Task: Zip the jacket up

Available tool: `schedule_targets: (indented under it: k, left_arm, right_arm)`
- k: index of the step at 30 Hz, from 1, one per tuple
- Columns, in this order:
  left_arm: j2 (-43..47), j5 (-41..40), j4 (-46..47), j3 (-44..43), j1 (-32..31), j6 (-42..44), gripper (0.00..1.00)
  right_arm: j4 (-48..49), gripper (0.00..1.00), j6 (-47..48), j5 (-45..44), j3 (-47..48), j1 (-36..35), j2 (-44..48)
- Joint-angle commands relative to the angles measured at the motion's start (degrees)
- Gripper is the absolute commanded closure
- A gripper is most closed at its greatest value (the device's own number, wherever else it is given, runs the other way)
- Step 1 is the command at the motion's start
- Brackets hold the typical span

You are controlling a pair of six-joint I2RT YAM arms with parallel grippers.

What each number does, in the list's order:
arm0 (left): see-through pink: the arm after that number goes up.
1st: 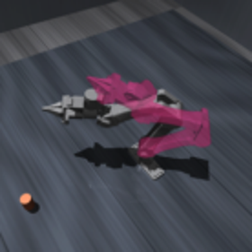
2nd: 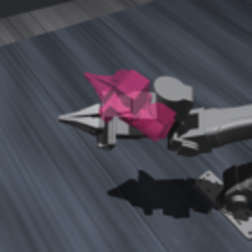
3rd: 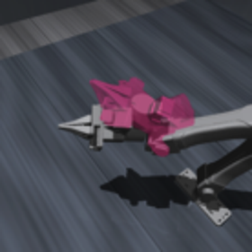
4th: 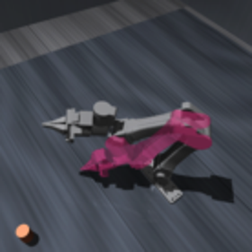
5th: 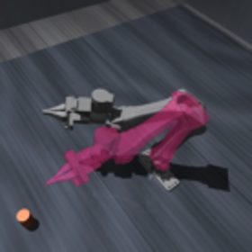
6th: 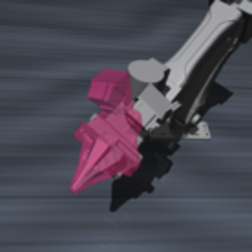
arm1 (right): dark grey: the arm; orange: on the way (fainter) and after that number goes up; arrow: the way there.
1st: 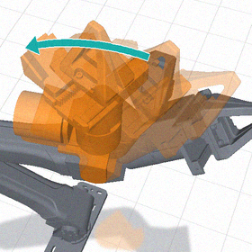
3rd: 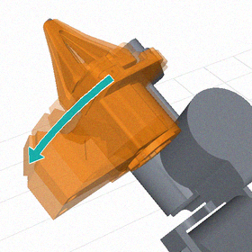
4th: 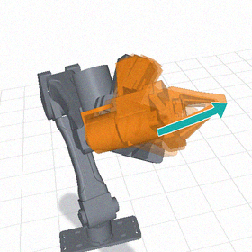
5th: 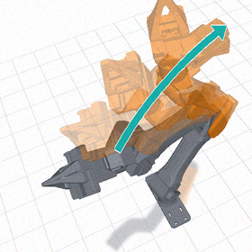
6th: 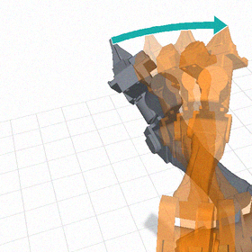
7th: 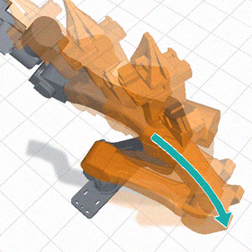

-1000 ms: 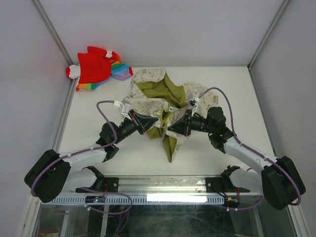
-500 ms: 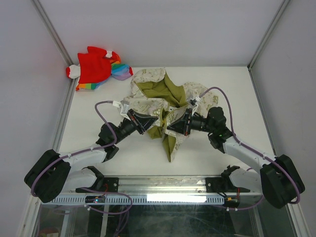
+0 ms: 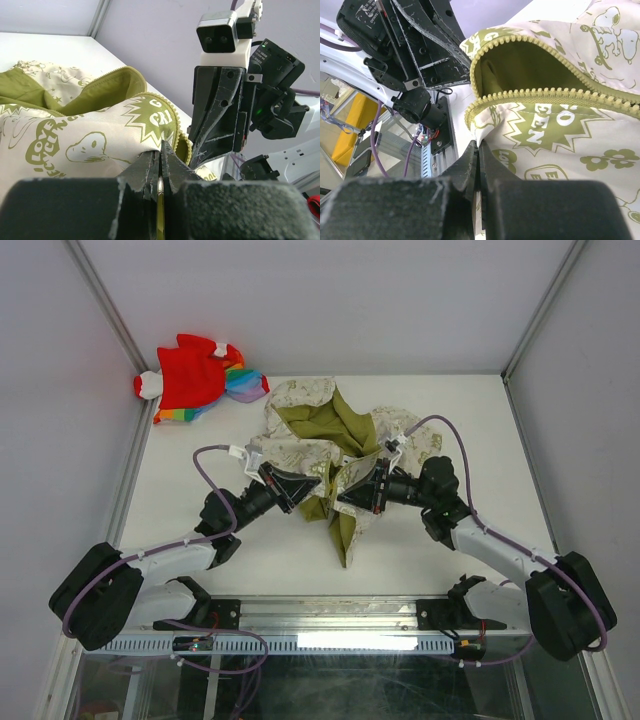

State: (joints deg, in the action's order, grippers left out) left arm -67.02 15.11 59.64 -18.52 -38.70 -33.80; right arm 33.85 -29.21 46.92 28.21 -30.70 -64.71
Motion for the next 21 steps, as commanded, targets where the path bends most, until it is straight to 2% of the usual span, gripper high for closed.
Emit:
schedule_targets:
  k: [1, 21]
  left_arm:
    - [1.14, 0.62, 4.99, 0.41, -0.75, 0.82, 1.00]
    - [1.24, 1.06, 5.43, 0.44, -0.70, 0.72, 1.00]
  right_arm:
    - [5.68, 1.00, -1.55, 0.13, -0.42, -0.42, -0.39]
    - [6.76, 1.00, -2.76, -0.62, -0.41, -0.41, -0.92]
